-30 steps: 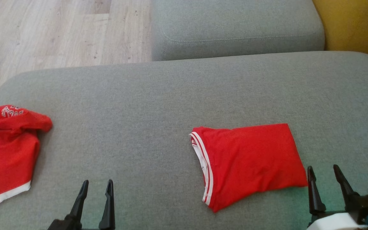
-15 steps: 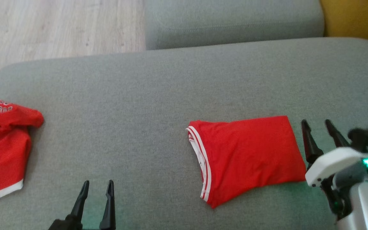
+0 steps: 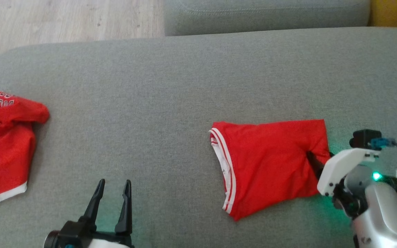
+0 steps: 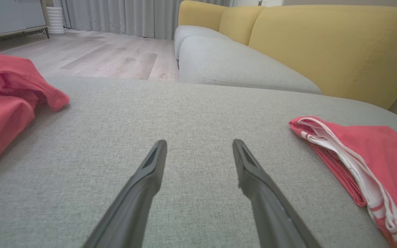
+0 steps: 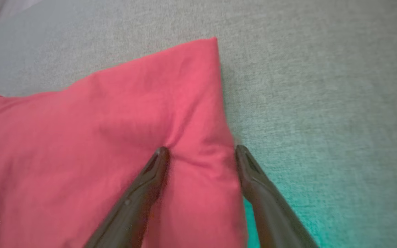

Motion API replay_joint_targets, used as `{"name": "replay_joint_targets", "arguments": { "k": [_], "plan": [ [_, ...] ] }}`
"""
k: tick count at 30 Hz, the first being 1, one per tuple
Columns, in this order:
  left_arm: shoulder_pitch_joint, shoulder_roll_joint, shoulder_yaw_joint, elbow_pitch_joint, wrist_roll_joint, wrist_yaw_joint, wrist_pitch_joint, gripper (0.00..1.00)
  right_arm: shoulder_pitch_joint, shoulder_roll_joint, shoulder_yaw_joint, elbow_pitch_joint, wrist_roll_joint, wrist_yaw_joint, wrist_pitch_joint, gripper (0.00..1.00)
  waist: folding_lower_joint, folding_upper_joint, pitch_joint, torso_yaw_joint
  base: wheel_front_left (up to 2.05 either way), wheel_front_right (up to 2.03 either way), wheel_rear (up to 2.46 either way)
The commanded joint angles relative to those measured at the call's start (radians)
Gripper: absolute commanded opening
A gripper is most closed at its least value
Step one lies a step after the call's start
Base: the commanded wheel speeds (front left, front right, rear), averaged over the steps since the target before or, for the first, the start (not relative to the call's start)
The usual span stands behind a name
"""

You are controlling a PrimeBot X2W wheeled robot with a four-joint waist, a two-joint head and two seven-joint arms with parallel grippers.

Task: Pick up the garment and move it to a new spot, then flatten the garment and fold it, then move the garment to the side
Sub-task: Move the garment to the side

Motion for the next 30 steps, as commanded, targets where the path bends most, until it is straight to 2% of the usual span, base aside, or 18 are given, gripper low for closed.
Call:
{"name": "replay_joint_targets", "arguments": {
  "k": [1, 2, 5, 10, 15, 20, 26, 28, 29, 30],
  "plan": [
    [-0.046, -0.003, 0.022, -0.025, 0.003, 0.002, -0.010, 1.00, -0.054, 0.003, 0.023, -0.005, 0.009, 0.007, 0.008, 0.93, -0.0002, 0.0000, 0.010, 0.005, 0.00, 0.00, 0.00],
    [-0.050, -0.003, 0.018, -0.025, 0.002, 0.002, -0.010, 1.00, -0.071, 0.009, 0.024, 0.012, 0.031, 0.007, 0.008, 0.00, -0.0002, 0.0000, 0.015, 0.006, 0.00, 0.00, 0.00],
    [-0.064, -0.002, 0.011, -0.029, -0.001, 0.002, -0.010, 1.00, -0.131, 0.010, 0.014, 0.038, 0.061, 0.007, -0.028, 0.00, -0.0002, 0.0000, 0.038, -0.001, 0.00, 0.00, 0.00],
    [-0.099, 0.023, -0.014, -0.043, -0.001, 0.002, -0.010, 1.00, -0.268, -0.043, -0.052, 0.085, -0.023, 0.007, -0.102, 0.00, -0.0002, 0.0000, 0.105, -0.042, 0.00, 0.00, 0.00],
    [-0.147, 0.056, -0.046, -0.059, -0.004, 0.002, -0.010, 1.00, -0.385, -0.143, -0.187, 0.143, -0.143, 0.007, -0.160, 0.00, -0.0002, 0.0000, 0.174, -0.073, 0.00, 0.00, 0.00],
    [-0.179, 0.087, -0.071, -0.080, -0.005, 0.002, -0.010, 1.00, -0.455, -0.247, -0.340, 0.157, -0.314, 0.007, -0.200, 0.00, -0.0002, 0.0000, 0.230, -0.086, 0.00, 0.00, 0.00],
    [-0.193, 0.115, -0.081, -0.090, -0.012, 0.002, -0.010, 1.00, -0.497, -0.279, -0.486, 0.123, -0.487, 0.007, -0.223, 0.00, -0.0002, 0.0000, 0.261, -0.080, 0.00, 0.00, 0.00],
    [-0.192, 0.119, -0.076, -0.091, -0.014, 0.002, -0.010, 1.00, -0.502, -0.270, -0.531, 0.100, -0.548, 0.007, -0.229, 0.00, -0.0002, 0.0000, 0.265, -0.076, 0.00, 0.00, 0.00],
    [-0.190, 0.119, -0.072, -0.092, -0.015, 0.002, -0.010, 1.00, -0.502, -0.257, -0.548, 0.082, -0.575, 0.007, -0.235, 0.09, -0.0002, 0.0000, 0.264, -0.075, 0.00, 0.00, 0.00],
    [-0.188, 0.118, -0.069, -0.092, -0.015, 0.002, -0.010, 1.00, -0.502, -0.244, -0.563, 0.064, -0.602, 0.007, -0.245, 0.47, -0.0002, 0.0000, 0.263, -0.074, 0.00, 0.00, 0.00]
  ]
}}
